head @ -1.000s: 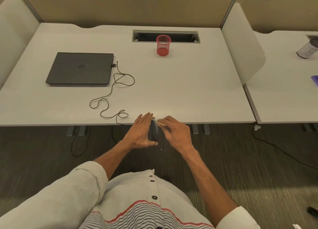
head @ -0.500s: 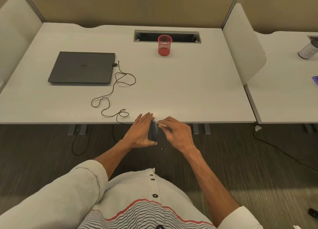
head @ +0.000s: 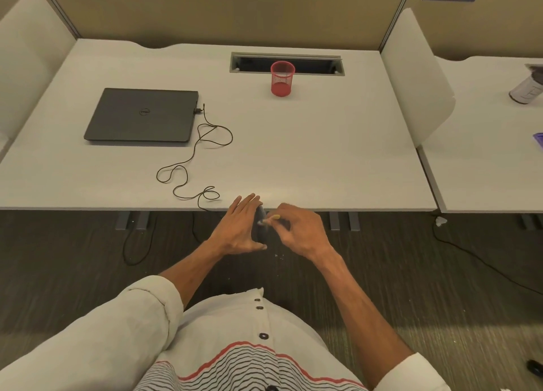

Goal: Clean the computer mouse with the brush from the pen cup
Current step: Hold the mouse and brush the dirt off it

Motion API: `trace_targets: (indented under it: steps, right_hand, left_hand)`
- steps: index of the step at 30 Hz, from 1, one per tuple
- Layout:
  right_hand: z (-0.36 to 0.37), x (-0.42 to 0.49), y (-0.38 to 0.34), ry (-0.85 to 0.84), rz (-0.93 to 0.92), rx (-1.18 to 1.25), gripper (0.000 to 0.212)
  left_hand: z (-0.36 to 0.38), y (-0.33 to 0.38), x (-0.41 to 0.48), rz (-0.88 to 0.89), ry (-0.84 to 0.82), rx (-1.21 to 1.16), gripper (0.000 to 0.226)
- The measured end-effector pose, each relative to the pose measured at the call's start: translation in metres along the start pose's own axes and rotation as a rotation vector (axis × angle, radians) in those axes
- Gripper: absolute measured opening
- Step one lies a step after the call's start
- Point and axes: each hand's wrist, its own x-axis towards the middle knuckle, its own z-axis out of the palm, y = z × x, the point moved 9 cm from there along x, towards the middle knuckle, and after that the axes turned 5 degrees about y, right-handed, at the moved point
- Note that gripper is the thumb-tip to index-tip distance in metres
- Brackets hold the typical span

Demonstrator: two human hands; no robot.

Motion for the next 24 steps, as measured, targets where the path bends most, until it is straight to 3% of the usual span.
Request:
trace_targets:
  steps: [5, 13, 19, 24]
  right_hand:
    - [-0.007, 0.003, 0.001, 0.133, -0.002, -0.092, 0.018]
    - [0.024, -0.017, 0.016, -0.205, 0.049, 0.038, 0.020]
    - [0.001, -0.011, 0.019, 0.063, 0.077, 0.098, 0.021]
    - [-0.003, -0.014, 0.011, 0.099, 0.005, 0.024, 0.030]
  left_hand:
    - [-0.002, 0.002, 0.001, -0.012, 0.004, -0.010, 0.129]
    - [-0.004, -0.003, -0.001, -0.044, 0.018, -0.068, 0.134]
    - [-0.006, -0.001, 0.002, -0.030, 0.030, -0.057, 0.131]
    - [-0.006, 0.001, 0.004, -0.028, 0.030, -0.049, 0.130]
